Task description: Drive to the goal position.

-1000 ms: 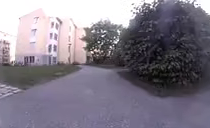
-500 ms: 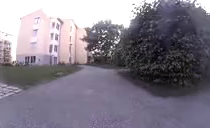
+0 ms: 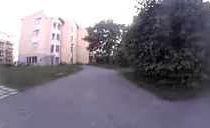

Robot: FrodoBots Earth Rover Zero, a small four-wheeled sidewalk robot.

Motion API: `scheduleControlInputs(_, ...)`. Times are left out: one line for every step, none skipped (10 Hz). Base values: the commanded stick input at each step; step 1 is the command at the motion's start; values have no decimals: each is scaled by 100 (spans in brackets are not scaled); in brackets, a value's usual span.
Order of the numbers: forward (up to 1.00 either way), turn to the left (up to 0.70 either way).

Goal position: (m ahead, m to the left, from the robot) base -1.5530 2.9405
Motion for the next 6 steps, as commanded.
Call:
scheduleControlInputs(0, 45)
scheduleControlInputs(0, 45)
scheduleControlInputs(0, 45)
scheduleControlInputs(0, 45)
scheduleControlInputs(0, 45)
scheduleControlInputs(0, 45)
